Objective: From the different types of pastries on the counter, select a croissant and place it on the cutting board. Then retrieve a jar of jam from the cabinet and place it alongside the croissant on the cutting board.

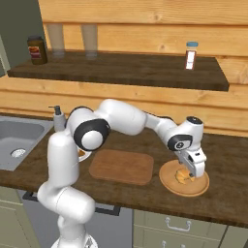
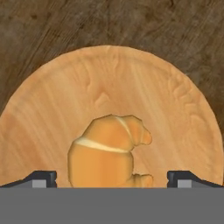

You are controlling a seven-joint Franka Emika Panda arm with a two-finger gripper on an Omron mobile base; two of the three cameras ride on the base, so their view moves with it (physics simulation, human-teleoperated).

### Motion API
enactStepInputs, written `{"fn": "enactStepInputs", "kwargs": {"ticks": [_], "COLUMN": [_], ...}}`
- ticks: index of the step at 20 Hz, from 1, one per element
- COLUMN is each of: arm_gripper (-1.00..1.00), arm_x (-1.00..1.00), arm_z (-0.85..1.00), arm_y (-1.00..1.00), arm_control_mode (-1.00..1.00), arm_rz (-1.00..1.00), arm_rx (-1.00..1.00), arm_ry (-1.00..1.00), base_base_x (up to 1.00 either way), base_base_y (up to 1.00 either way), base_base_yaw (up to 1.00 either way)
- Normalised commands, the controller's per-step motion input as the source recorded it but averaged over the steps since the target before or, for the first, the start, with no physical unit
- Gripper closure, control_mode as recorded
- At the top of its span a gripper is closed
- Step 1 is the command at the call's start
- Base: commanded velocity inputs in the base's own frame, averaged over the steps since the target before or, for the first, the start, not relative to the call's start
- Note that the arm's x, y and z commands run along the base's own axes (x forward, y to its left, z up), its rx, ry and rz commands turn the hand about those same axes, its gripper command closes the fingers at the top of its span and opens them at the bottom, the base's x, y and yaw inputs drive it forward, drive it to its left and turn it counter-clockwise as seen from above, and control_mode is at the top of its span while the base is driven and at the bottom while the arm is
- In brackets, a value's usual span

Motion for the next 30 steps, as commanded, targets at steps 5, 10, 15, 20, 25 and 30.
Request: {"fn": "enactStepInputs", "kwargs": {"ticks": [5, 10, 15, 20, 25, 30], "arm_gripper": [-1.00, -1.00, -1.00, -1.00, 1.00, 1.00], "arm_x": [0.02, 0.00, 0.02, 0.15, 0.15, 0.34], "arm_z": [-0.18, -0.20, -0.19, -0.27, -0.35, -0.21], "arm_y": [0.00, 0.04, 0.12, 0.12, 0.03, -0.26], "arm_control_mode": [-1.00, -1.00, -1.00, -1.00, -1.00, -1.00], "arm_rz": [0.00, 0.00, 0.00, 0.00, 0.00, 0.05], "arm_rx": [0.00, 0.00, 0.00, 0.00, 0.00, 0.00], "arm_ry": [0.00, 0.00, 0.00, 0.00, -0.01, 0.00], "base_base_x": [0.00, 0.00, 0.00, 0.00, 0.00, 0.00], "base_base_y": [0.00, 0.00, 0.00, 0.00, 0.00, 0.00], "base_base_yaw": [0.00, 0.00, 0.00, 0.00, 0.00, 0.00]}}
